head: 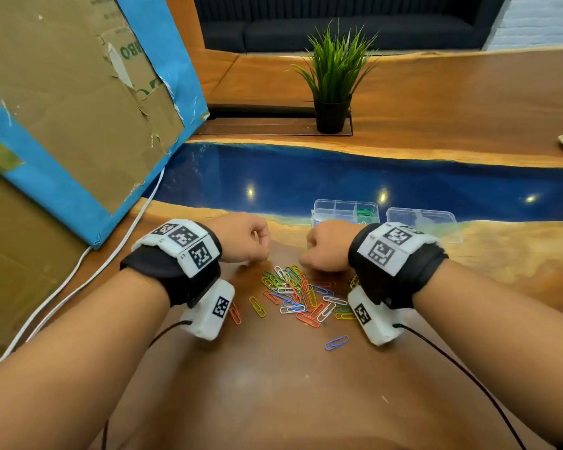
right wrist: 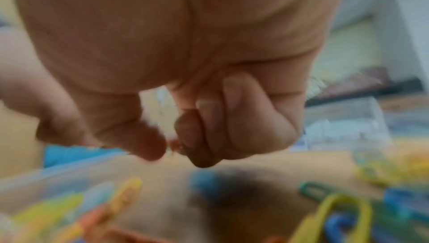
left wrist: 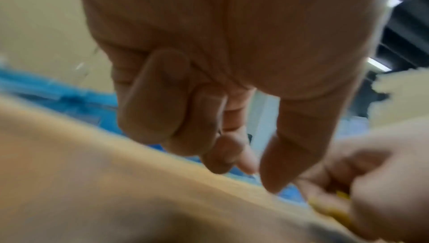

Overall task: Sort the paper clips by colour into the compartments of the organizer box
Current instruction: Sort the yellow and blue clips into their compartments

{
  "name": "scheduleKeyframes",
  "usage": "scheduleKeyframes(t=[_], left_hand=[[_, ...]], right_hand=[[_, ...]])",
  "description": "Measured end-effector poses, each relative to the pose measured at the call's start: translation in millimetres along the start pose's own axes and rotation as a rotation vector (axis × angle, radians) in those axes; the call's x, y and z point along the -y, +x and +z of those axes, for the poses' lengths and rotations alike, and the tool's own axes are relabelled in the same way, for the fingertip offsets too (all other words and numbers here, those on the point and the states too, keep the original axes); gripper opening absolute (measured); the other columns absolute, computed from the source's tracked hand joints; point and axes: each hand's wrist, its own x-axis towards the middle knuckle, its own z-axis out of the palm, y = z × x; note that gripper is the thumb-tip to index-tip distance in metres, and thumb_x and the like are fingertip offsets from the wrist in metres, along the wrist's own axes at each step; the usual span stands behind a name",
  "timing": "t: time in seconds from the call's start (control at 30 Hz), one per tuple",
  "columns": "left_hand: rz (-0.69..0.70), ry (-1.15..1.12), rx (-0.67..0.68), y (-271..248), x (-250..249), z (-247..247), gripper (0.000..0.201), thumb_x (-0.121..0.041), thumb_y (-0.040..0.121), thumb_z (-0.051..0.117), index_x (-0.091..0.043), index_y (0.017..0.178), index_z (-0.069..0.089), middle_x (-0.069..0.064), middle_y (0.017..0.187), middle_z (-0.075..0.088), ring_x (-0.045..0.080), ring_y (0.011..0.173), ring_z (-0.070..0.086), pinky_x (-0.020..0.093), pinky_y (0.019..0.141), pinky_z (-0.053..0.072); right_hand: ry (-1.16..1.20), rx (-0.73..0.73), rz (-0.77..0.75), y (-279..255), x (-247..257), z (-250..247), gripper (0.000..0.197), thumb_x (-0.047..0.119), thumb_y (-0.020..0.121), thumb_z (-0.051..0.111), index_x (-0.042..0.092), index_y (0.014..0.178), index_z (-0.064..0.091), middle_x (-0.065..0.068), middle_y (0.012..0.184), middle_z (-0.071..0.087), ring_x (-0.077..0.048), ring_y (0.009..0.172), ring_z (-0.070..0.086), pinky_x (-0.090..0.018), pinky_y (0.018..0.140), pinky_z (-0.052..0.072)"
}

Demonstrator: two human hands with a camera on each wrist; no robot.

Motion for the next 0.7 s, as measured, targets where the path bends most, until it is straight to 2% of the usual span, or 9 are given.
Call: scheduleKeyframes(t=[0.07,0.13,0.2,0.27,0.33,0.43,0.53,0.63,0.7], left_hand=[[0.024,0.066,0.077,-4,6,-4,0.016,-0.013,0.076,0.068,-0.023,0.072,0.056,-0.009,0.057,0.053,0.01,0.056,0.048,0.025,0.065,0.042],[0.009,0.129,0.118,-10,11,-5,0.018,-0.012,0.073,0.07,-0.025,0.073,0.057,-0.008,0.056,0.051,0.009,0.054,0.047,0.025,0.064,0.041],[-0.005,0.192,0.134,-16,17,-5,0.019,-0.012,0.071,0.071,-0.026,0.073,0.058,-0.008,0.056,0.05,0.008,0.054,0.047,0.023,0.061,0.04],[-0.025,0.23,0.162,-23,22,-6,0.019,-0.013,0.071,0.072,-0.026,0.074,0.059,-0.009,0.057,0.051,0.008,0.056,0.049,0.024,0.063,0.042],[-0.073,0.278,0.178,-29,25,-6,0.015,-0.022,0.072,0.075,-0.026,0.079,0.062,-0.01,0.061,0.055,0.007,0.06,0.052,0.023,0.064,0.044],[-0.15,0.364,0.169,-33,25,-4,0.022,-0.04,0.072,0.076,-0.022,0.082,0.067,-0.009,0.073,0.066,0.007,0.072,0.06,0.023,0.067,0.048],[-0.182,0.42,0.159,-33,21,2,0.022,-0.041,0.073,0.075,-0.021,0.08,0.069,-0.005,0.081,0.068,0.012,0.081,0.063,0.026,0.074,0.052],[-0.185,0.415,0.159,-33,17,2,0.01,-0.03,0.075,0.074,-0.022,0.075,0.067,-0.005,0.081,0.068,0.013,0.081,0.064,0.026,0.073,0.053],[-0.198,0.402,0.163,-33,15,2,0.008,-0.026,0.073,0.074,-0.022,0.074,0.067,-0.004,0.082,0.069,0.014,0.082,0.065,0.028,0.075,0.055]], right_hand=[[0.321,0.043,0.021,1,-3,-2,0.025,0.025,0.089,0.046,0.014,0.066,0.047,-0.005,0.069,0.048,-0.021,0.059,0.046,-0.024,0.057,0.038],[0.815,0.104,0.059,1,-7,-3,0.025,0.009,0.086,0.038,0.013,0.061,0.038,-0.005,0.059,0.041,-0.016,0.045,0.031,-0.019,0.043,0.03],[1.175,0.148,0.021,4,-12,-2,0.03,0.001,0.085,0.028,0.014,0.059,0.028,-0.005,0.057,0.035,-0.012,0.044,0.023,-0.014,0.038,0.023],[1.358,0.146,-0.049,5,-12,-2,0.031,-0.003,0.085,0.024,0.016,0.061,0.027,-0.004,0.058,0.033,-0.011,0.044,0.024,-0.016,0.039,0.021],[1.436,0.127,-0.098,5,-9,-1,0.028,-0.009,0.072,0.022,0.016,0.064,0.031,-0.004,0.058,0.034,-0.011,0.043,0.027,-0.016,0.039,0.02],[1.449,0.151,-0.154,8,-4,-1,0.024,-0.003,0.056,0.03,0.019,0.067,0.031,-0.001,0.056,0.038,-0.01,0.042,0.03,-0.014,0.038,0.02],[1.333,0.166,-0.108,6,1,-2,0.017,0.001,0.076,0.038,0.018,0.074,0.037,-0.001,0.059,0.036,-0.01,0.045,0.027,-0.016,0.041,0.017],[0.967,0.081,-0.085,5,7,-4,0.006,0.007,0.081,0.052,0.012,0.079,0.049,-0.004,0.061,0.04,-0.015,0.049,0.03,-0.019,0.045,0.022],[0.567,-0.021,-0.064,5,10,-1,0.011,0.02,0.079,0.065,0.01,0.078,0.062,-0.005,0.066,0.054,-0.02,0.057,0.046,-0.024,0.049,0.037]])
